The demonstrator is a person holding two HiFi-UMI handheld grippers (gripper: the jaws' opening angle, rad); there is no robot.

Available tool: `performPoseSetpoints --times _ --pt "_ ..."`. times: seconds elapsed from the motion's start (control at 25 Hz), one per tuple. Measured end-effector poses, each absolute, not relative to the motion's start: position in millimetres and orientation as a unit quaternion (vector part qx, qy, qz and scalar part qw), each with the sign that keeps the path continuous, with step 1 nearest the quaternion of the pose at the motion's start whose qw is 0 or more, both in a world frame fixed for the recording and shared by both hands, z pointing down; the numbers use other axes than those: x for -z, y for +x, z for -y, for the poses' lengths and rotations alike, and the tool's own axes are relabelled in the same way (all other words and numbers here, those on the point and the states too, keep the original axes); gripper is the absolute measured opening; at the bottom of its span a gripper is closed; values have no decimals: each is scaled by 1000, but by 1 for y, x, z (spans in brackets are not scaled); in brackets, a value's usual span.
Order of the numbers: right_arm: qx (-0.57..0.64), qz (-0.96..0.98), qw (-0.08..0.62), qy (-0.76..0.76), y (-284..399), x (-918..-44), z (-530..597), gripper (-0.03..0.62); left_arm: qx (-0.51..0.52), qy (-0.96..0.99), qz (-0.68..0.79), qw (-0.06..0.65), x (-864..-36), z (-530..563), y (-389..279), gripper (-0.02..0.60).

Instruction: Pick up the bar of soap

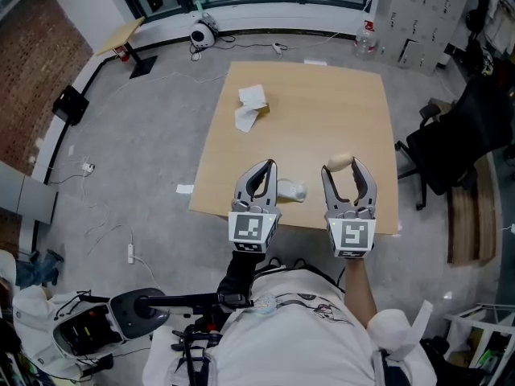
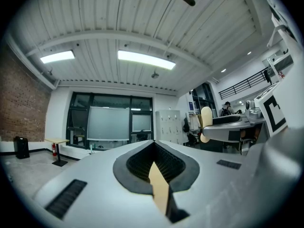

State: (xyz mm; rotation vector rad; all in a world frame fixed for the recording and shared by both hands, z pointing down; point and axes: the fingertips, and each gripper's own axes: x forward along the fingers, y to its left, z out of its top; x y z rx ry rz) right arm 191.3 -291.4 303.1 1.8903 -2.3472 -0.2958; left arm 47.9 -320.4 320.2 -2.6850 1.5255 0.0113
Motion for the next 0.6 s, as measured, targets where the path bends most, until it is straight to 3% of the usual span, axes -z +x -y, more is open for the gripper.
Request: performPoseSetpoints --times 0.6 --pt "91 778 61 618 191 -310 297 250 -1 -867 -499 16 -325 324 48 5"
